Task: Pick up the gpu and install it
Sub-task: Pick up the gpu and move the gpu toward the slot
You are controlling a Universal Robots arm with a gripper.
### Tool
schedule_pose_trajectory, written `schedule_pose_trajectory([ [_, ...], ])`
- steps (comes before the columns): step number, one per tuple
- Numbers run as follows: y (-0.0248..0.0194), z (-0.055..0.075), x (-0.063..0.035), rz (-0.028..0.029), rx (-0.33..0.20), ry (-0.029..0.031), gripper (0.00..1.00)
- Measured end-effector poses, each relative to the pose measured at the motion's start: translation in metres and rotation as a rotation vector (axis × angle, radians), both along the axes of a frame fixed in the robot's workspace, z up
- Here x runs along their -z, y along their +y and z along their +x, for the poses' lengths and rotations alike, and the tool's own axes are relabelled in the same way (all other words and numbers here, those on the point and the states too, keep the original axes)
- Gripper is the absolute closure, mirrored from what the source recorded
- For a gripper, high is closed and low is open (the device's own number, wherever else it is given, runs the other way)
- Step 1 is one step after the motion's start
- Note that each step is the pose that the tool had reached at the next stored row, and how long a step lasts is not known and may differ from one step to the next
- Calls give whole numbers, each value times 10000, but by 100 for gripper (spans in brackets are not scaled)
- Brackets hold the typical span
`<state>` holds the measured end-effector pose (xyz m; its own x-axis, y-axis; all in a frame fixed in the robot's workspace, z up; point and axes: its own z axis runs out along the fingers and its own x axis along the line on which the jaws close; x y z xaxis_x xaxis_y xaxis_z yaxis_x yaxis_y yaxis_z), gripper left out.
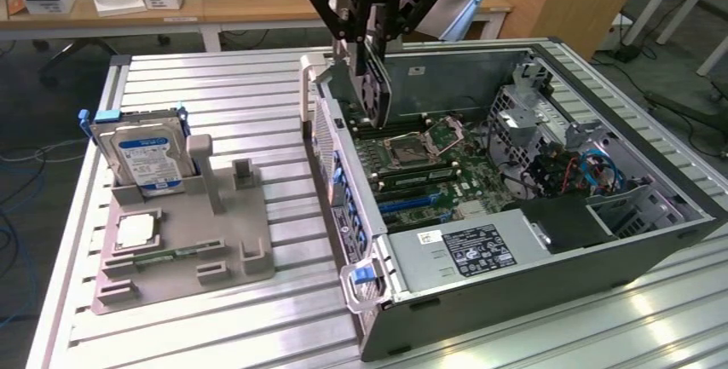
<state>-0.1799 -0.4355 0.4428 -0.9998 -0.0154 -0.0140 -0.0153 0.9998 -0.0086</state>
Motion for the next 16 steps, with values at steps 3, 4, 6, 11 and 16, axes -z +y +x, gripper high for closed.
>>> schedule_pose_trajectory([
  [3,0,16,2,-12,136,0,74],
  [4,0,21,2,-18,167,0,74],
  [6,0,38,2,-35,219,0,74],
  [11,0,136,7,-47,286,-1,74],
  [16,0,242,26,-48,288,0,74],
])
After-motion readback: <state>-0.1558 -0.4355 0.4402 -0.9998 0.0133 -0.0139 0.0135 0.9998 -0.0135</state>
